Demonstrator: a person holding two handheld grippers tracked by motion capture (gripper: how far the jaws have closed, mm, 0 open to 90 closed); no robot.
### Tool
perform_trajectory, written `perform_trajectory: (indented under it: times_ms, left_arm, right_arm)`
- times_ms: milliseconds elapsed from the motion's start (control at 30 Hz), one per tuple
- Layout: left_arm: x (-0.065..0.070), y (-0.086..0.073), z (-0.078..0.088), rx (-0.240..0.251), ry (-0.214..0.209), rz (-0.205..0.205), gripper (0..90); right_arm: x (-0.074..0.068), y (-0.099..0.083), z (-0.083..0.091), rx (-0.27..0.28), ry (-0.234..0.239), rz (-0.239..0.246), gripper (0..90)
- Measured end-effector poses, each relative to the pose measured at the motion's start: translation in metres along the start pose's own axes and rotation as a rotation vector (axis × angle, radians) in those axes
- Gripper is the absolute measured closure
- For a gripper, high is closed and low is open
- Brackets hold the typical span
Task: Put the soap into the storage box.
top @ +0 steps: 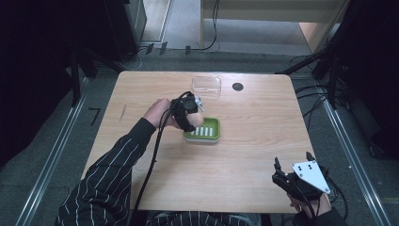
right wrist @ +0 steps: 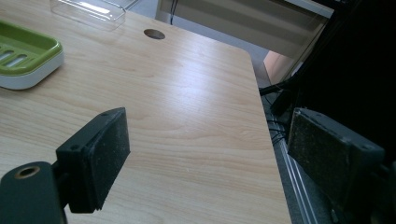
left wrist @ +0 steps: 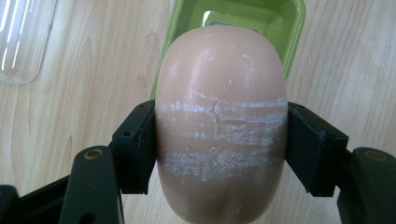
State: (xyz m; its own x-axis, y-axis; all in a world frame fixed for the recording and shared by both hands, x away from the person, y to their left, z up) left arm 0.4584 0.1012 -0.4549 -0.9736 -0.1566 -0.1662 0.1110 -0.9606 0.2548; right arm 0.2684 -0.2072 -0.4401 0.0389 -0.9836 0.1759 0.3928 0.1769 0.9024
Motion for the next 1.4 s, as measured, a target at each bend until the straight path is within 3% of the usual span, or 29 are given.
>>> perform_trajectory:
  times_ms: [767,1400]
  left_arm:
    - [-0.001,0.013,-0.016,-0.005,-0.012,-0.061,33.4]
    - [-0.003,0.016,-0.031,0.009,-0.02,-0.075,33.4]
  right_arm:
    - [0.005,-0.005,0.006,-0.017,-0.026,-0.006,13.6]
    - [0.008,-0.005,0.007,-0.011,-0.03,-0.008,13.6]
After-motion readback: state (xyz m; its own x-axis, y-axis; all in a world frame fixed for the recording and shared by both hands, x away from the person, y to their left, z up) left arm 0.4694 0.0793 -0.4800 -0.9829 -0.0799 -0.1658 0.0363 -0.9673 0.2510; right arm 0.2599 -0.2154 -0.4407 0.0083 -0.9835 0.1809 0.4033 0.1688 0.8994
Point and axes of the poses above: each handheld gripper's, and its own axes: z roughly backward along the jaws, y roughly out of its top, x roughly to its right, the point moved 7 cm from there along -z, roughly forward along the jaws, and after that the axes turned 4 degrees about -z, right-handed, at the moved point
